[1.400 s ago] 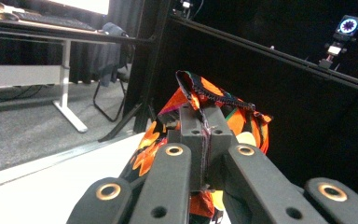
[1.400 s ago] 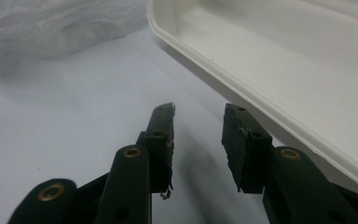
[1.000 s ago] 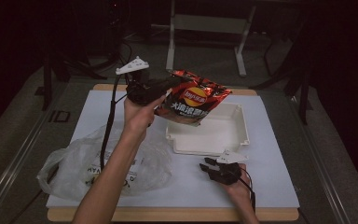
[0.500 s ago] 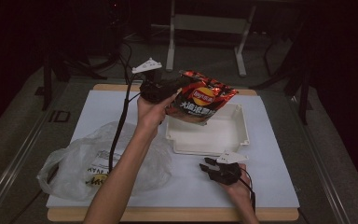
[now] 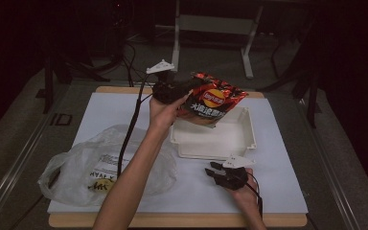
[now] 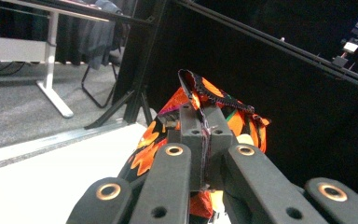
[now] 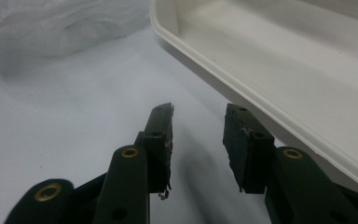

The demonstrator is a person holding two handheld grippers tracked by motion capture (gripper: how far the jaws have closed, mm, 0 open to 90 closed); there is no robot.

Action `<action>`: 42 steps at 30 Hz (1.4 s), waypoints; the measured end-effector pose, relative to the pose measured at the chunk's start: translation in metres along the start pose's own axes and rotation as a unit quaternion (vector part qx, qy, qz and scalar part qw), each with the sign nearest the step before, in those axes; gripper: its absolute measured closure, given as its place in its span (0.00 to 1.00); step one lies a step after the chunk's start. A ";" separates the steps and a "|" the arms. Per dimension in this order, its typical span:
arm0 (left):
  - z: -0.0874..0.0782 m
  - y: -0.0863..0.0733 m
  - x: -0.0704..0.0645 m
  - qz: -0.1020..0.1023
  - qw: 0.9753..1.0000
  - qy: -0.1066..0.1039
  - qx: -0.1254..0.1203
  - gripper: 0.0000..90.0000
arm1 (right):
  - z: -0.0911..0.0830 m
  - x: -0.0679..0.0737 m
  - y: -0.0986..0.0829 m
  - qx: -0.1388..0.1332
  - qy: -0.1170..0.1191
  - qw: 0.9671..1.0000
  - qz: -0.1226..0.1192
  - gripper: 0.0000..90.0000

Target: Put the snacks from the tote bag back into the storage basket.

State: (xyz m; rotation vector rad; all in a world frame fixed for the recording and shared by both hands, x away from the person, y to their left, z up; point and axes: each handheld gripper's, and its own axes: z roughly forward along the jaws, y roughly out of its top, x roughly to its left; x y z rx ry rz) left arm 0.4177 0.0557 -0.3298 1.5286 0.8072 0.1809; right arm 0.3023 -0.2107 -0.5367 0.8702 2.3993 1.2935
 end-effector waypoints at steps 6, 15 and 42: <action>0.009 0.000 0.003 -0.002 1.000 0.001 0.003 1.00 | 0.000 0.000 0.000 -0.001 0.001 1.000 0.001 0.69; 0.021 -0.002 0.011 -0.012 1.000 -0.001 0.003 1.00 | 0.000 0.000 0.000 -0.001 0.002 1.000 -0.001 0.69; 0.065 -0.029 0.038 -0.038 0.999 0.001 0.028 1.00 | -0.001 0.000 0.000 -0.005 0.003 1.000 0.000 0.69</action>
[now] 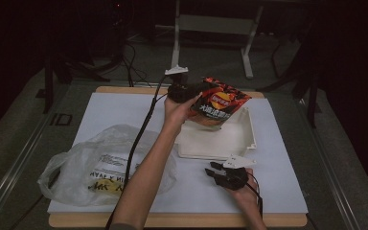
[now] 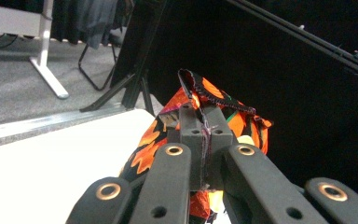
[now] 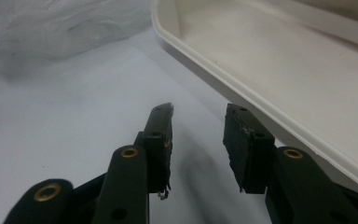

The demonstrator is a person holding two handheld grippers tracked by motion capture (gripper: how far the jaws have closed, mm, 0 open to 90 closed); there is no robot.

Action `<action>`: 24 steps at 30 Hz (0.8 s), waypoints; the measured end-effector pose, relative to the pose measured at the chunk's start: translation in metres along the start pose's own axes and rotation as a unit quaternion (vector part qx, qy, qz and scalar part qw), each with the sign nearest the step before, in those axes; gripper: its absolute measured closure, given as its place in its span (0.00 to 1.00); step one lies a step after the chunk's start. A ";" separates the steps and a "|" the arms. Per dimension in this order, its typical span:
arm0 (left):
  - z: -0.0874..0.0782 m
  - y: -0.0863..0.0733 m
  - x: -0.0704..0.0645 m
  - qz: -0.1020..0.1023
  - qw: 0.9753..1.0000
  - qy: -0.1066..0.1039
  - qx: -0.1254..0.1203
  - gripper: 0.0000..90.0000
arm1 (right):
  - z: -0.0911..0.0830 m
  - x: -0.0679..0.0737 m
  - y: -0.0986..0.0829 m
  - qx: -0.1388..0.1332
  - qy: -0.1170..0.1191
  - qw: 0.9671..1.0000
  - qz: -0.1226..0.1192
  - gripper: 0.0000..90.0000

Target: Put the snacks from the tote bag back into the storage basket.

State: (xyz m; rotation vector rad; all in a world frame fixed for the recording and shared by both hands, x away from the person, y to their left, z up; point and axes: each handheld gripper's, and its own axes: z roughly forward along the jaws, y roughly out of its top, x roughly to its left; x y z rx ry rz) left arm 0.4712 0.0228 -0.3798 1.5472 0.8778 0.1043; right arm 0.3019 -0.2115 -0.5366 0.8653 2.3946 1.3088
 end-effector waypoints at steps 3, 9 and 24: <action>0.003 -0.002 0.006 -0.006 1.000 0.003 0.002 1.00 | 0.000 0.000 0.000 0.000 0.000 1.000 0.001 0.69; 0.006 -0.006 0.015 -0.017 1.000 0.013 0.005 1.00 | -0.001 0.000 0.000 -0.002 0.001 1.000 0.001 0.69; -0.009 -0.019 0.050 -0.067 0.992 0.102 -0.006 0.99 | -0.001 0.000 0.000 0.000 -0.001 1.000 0.000 0.69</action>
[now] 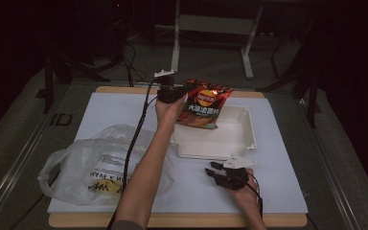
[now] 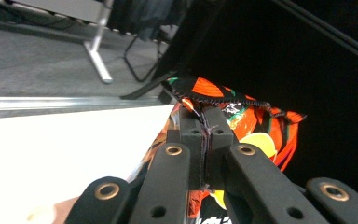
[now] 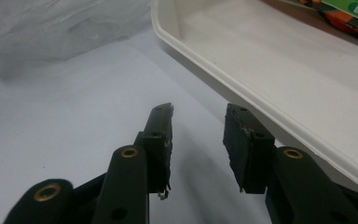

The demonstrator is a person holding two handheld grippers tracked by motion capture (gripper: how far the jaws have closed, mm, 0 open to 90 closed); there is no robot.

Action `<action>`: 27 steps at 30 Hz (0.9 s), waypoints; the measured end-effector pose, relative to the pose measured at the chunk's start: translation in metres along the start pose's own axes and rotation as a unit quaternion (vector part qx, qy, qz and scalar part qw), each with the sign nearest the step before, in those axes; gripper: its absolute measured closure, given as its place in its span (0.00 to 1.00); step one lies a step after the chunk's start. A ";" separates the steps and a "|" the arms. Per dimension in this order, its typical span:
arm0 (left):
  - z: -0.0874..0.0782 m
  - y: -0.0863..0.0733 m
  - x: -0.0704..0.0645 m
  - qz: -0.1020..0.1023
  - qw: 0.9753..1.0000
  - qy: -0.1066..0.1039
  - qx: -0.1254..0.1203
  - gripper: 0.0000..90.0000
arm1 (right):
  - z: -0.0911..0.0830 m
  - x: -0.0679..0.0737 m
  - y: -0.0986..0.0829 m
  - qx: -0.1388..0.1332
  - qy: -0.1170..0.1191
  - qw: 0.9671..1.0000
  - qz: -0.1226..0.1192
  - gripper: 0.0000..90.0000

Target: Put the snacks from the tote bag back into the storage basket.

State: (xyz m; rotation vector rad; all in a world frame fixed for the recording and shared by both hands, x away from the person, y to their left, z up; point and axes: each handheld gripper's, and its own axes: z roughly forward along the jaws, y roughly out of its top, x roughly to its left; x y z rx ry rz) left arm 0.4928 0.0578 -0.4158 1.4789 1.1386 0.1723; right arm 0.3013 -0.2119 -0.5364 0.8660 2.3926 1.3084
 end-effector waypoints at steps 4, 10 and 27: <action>-0.001 -0.001 0.007 -0.006 1.000 0.018 0.000 0.99 | 0.000 0.000 0.000 -0.001 0.001 1.000 0.000 0.69; 0.001 -0.001 0.009 -0.004 0.999 0.047 -0.001 0.95 | 0.000 0.000 0.000 -0.001 0.001 1.000 0.000 0.69; -0.002 0.003 -0.002 0.037 0.996 0.084 0.012 0.51 | 0.001 0.000 0.000 0.001 0.001 1.000 -0.002 0.69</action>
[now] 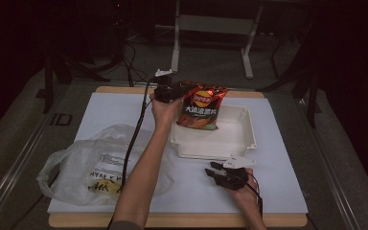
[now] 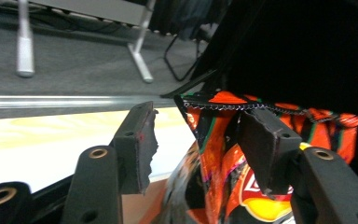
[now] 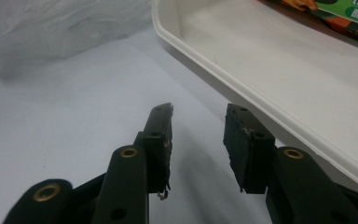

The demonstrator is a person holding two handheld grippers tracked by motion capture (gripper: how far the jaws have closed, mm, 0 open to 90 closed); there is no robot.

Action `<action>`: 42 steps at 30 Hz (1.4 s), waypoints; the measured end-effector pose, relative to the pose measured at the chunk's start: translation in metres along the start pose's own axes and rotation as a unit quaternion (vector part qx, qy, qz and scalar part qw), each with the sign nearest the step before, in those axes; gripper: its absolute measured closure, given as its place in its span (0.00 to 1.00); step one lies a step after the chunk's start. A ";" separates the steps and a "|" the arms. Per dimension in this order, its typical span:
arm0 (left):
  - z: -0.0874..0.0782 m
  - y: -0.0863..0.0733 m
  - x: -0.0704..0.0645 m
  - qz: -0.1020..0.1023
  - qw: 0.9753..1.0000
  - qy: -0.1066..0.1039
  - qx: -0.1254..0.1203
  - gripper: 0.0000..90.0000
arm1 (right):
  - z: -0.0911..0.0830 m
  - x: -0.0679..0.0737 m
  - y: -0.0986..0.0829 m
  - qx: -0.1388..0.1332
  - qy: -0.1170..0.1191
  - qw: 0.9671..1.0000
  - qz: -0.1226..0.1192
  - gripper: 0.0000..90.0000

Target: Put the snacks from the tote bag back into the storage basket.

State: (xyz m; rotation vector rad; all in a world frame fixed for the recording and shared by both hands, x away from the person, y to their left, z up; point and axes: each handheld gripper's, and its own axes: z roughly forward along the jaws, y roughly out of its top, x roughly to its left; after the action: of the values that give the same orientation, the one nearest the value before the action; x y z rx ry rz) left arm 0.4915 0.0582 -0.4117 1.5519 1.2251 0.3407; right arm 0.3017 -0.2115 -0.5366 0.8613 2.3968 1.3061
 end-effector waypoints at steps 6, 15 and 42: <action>0.009 -0.008 -0.004 0.016 0.999 0.014 0.032 0.46 | 0.000 0.000 0.000 0.001 0.000 1.000 0.000 0.69; 0.026 -0.017 -0.008 0.001 0.998 0.029 0.049 0.43 | 0.000 0.000 0.000 0.001 0.001 1.000 0.001 0.68; -0.006 -0.015 -0.022 0.054 0.997 0.050 0.009 0.46 | 0.001 0.000 0.000 0.006 0.002 1.000 0.000 0.68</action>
State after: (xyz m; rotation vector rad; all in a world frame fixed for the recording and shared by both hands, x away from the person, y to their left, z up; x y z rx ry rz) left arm 0.4694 0.0416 -0.4143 1.6365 1.2260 0.4847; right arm 0.3024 -0.2105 -0.5369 0.8630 2.4104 1.2958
